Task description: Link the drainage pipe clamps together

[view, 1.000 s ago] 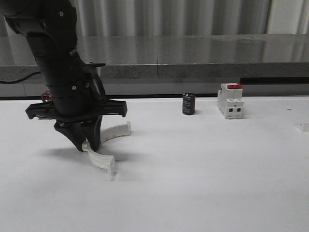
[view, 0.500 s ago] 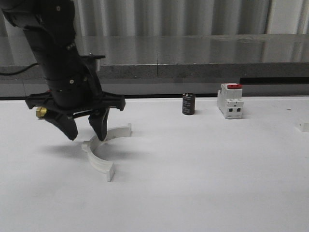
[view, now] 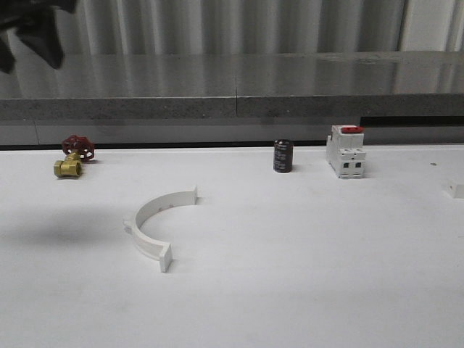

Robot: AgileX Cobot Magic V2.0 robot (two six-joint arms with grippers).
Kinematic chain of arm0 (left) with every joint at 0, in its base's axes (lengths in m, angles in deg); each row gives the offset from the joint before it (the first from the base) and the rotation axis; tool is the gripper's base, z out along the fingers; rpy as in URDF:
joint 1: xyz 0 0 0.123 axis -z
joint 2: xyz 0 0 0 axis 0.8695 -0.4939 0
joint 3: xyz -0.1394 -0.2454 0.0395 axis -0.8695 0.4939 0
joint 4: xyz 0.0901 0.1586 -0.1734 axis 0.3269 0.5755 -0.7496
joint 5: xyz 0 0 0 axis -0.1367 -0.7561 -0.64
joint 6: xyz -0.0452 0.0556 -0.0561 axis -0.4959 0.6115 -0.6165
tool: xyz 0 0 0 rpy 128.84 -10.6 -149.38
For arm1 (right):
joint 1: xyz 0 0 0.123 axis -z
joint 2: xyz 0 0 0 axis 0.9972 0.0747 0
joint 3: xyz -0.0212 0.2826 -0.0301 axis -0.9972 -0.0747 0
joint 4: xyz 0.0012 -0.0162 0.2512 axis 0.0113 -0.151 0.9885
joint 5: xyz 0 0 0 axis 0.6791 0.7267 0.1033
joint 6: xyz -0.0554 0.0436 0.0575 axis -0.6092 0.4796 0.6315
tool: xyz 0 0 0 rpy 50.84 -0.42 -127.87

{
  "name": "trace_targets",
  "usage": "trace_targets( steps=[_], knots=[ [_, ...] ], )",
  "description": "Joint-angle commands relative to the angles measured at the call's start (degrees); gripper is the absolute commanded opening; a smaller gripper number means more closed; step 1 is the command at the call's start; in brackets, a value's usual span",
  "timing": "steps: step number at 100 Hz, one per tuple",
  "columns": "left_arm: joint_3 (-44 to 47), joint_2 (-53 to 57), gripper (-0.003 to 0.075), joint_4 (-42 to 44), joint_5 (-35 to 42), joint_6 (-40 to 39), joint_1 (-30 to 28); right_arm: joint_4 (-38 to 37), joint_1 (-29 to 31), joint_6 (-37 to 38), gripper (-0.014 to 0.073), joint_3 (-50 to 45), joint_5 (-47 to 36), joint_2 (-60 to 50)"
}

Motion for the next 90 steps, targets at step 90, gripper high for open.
trace_targets(
  steps=[90],
  knots=[
    [39.48, 64.69, 0.0420, 0.42, 3.56, 2.40, -8.23, 0.21, 0.31, -0.23, -0.0067, 1.17, -5.13, -0.68]
  ],
)
